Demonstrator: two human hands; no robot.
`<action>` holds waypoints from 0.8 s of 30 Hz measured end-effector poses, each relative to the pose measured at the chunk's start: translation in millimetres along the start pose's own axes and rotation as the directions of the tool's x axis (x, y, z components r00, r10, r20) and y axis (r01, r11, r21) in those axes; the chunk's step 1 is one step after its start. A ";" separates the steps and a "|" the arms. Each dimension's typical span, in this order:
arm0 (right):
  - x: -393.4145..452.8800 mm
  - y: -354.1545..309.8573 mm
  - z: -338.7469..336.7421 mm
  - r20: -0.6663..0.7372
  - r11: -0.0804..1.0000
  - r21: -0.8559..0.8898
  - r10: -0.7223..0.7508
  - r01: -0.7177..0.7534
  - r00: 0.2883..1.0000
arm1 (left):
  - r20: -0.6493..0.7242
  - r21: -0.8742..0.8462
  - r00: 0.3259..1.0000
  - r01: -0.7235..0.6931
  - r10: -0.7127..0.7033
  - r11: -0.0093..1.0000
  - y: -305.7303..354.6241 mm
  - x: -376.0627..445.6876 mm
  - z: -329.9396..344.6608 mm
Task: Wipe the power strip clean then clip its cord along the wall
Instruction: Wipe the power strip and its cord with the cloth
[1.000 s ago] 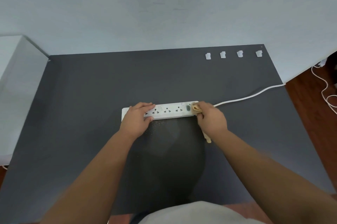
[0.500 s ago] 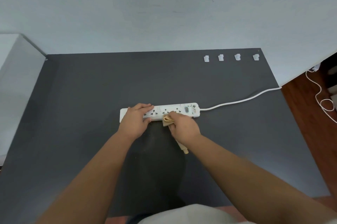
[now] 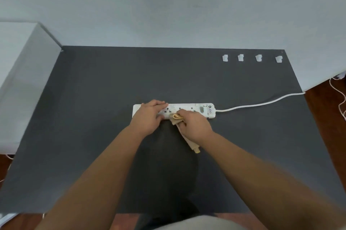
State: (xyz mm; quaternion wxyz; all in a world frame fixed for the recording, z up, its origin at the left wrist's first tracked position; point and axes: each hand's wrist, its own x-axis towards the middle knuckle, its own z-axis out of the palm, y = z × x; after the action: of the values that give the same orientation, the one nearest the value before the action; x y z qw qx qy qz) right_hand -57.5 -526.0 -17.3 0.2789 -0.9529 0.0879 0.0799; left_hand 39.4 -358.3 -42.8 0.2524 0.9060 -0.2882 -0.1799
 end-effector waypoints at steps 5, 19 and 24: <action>-20.8 50.1 -29.8 -0.210 0.973 -0.050 0.212 -0.227 0.954 | 0.080 -0.090 0.996 0.045 -0.038 0.995 -0.7 -1.4 -10.2; 3.3 -0.4 2.2 -0.117 0.974 -0.118 0.178 -0.192 0.977 | -0.001 -0.242 0.970 0.237 -0.245 0.941 -64.7 -38.3 -54.5; 24.4 -62.6 37.9 -0.018 0.992 -0.095 0.077 -0.078 0.997 | 0.016 -0.219 0.975 0.219 -0.221 0.951 -75.5 -34.7 -56.2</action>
State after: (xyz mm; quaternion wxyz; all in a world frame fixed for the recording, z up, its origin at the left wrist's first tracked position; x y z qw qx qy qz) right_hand -24.4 -456.5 -21.4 0.2293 -0.9616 0.1228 0.0880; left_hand 71.8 -263.8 -33.5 0.3305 0.8998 -0.1628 -0.2337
